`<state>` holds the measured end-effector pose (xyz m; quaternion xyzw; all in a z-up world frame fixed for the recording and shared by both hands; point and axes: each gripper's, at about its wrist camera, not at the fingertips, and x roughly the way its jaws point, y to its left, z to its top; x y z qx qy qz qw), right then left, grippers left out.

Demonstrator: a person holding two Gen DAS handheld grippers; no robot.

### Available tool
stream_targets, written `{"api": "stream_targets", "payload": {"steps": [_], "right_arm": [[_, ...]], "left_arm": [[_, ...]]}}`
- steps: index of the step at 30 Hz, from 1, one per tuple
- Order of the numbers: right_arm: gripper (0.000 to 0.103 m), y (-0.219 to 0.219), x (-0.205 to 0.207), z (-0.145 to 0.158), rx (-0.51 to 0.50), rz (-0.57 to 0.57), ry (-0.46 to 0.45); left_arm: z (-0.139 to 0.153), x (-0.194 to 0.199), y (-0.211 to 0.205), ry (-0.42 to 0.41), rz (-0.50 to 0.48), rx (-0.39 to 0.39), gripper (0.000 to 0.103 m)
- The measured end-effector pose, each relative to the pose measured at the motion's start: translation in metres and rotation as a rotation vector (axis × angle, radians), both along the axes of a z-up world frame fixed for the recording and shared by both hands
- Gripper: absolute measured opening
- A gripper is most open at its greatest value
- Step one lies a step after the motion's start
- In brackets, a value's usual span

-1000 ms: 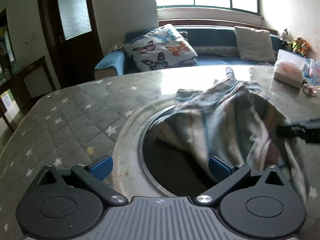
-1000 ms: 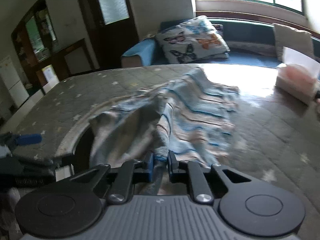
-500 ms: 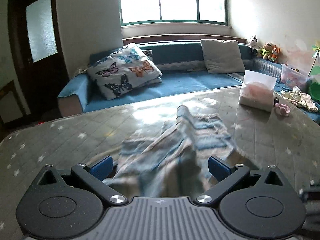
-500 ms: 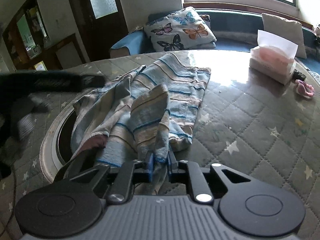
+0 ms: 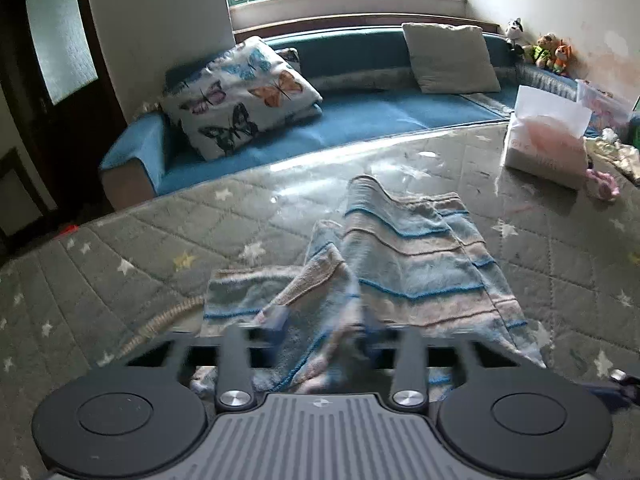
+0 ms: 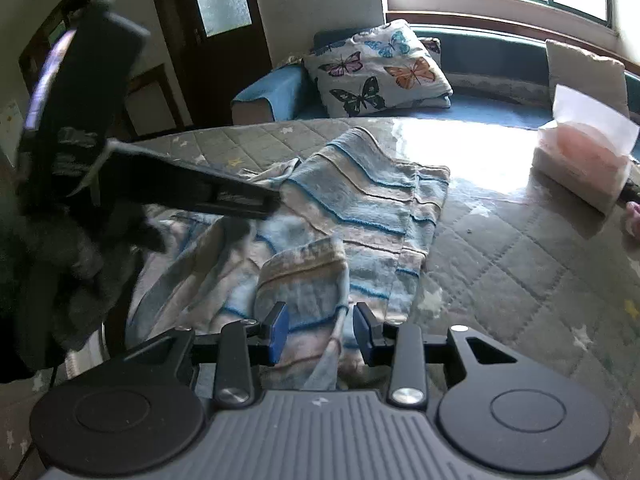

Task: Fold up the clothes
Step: 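Grasp the striped shirt with the right tool while the left tool grasps it too, then lift and shake the shirt out, then lay it flat and open both tools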

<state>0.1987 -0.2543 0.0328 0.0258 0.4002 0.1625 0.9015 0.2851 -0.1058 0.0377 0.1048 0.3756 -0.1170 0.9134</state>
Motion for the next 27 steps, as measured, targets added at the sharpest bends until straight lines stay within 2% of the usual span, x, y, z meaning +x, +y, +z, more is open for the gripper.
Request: {"api": "stream_targets", "payload": {"steps": [1, 4, 10, 19, 23, 27], "right_arm": [[0.033, 0.0, 0.002, -0.001, 0.006, 0.003, 0.005], [0.007, -0.003, 0.001, -0.002, 0.031, 0.0, 0.006], [0.004, -0.018, -0.02, 0.012, 0.054, -0.05, -0.045], [0.003, -0.075, -0.084, 0.026, 0.056, -0.261, -0.12], [0.003, -0.097, -0.118, 0.019, 0.066, -0.348, -0.122], [0.003, -0.114, -0.153, 0.011, 0.086, -0.415, -0.098]], "left_arm": [[0.001, -0.002, 0.003, -0.001, -0.001, -0.008, 0.01], [0.007, -0.011, 0.013, -0.019, 0.007, -0.023, 0.008], [0.029, -0.045, 0.053, -0.069, 0.086, -0.07, 0.007], [0.049, -0.117, 0.137, -0.124, 0.271, -0.15, 0.006], [0.046, -0.155, 0.169, -0.117, 0.344, -0.193, 0.006], [0.033, -0.192, 0.195, -0.07, 0.401, -0.222, 0.006]]}}
